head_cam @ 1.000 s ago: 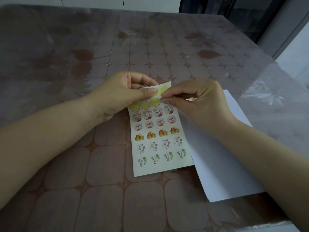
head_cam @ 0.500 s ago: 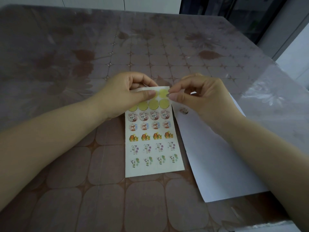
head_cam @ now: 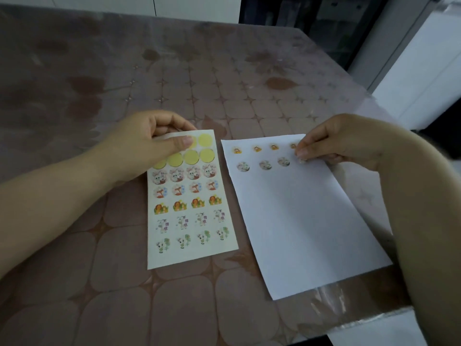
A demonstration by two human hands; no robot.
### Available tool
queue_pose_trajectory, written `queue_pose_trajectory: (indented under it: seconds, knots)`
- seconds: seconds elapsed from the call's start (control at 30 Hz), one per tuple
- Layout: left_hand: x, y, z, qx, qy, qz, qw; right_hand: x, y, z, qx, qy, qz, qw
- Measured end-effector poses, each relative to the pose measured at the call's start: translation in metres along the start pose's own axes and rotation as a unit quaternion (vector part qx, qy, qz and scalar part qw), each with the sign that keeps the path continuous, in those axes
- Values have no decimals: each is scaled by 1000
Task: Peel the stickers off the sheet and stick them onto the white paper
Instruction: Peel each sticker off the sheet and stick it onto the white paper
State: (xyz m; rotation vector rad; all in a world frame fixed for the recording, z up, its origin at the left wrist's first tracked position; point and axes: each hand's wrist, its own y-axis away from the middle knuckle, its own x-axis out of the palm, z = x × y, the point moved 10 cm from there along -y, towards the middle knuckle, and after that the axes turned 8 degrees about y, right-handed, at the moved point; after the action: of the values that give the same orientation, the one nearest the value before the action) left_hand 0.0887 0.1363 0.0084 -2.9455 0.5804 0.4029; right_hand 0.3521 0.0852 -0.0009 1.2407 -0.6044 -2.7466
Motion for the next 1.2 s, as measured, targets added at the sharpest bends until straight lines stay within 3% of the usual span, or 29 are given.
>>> queue_pose_trajectory:
  seconds: [0.4, 0.63, 0.73, 0.93, 1.1, 1.2]
  knots:
    - [2, 1, -1, 2, 3, 6, 1000, -8, -6, -4, -3, 39, -51, 998]
    - [3, 0, -1, 7, 14, 8, 1000, -10, -15, -16, 4, -9, -47, 999]
    - [1, 0, 0, 8, 19, 12, 1000, -15, -17, -14, -2, 32, -74, 997]
    - [3, 0, -3, 17, 53, 20, 998, -17, 9, 44, -134, -45, -158, 977]
    - [2, 0, -6, 31, 69, 15, 997, 58, 31, 106, -196, 5, -38, 980]
    - [1, -1, -8, 43, 76, 18, 996, 81, 35, 123, -230, 27, -19, 973]
